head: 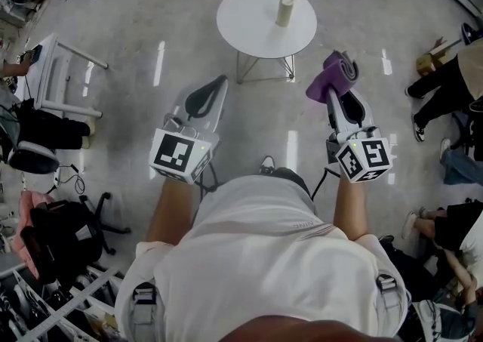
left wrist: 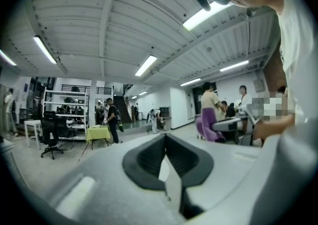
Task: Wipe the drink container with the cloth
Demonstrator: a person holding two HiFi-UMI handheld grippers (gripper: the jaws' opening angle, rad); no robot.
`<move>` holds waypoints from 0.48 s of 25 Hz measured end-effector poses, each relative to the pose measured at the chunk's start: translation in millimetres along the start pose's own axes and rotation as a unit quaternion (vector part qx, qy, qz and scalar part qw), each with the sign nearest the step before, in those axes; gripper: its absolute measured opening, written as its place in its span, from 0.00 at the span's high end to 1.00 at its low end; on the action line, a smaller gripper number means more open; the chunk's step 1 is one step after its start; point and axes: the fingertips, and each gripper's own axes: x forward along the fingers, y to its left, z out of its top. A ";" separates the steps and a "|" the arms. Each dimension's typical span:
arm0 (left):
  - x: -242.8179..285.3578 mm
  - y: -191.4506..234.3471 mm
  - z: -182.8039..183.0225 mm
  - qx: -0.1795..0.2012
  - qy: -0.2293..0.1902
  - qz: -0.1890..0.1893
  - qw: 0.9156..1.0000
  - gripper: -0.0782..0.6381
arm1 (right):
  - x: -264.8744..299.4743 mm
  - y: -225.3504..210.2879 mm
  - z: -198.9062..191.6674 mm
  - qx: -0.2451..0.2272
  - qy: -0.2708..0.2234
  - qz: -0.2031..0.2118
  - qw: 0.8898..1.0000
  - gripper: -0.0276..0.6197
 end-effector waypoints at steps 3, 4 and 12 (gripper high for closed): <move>33.2 2.7 -0.9 -0.005 0.006 -0.008 1.000 0.89 | 25.8 -27.4 2.2 0.000 0.006 0.013 1.000 0.81; 42.2 5.1 -2.0 -0.005 0.007 -0.010 1.000 0.89 | 34.0 -33.7 3.2 -0.001 0.006 0.016 1.000 0.81; 109.6 45.9 -24.1 -0.013 0.019 -0.030 0.999 0.89 | 100.9 -70.9 -13.5 0.012 0.025 0.014 1.000 0.81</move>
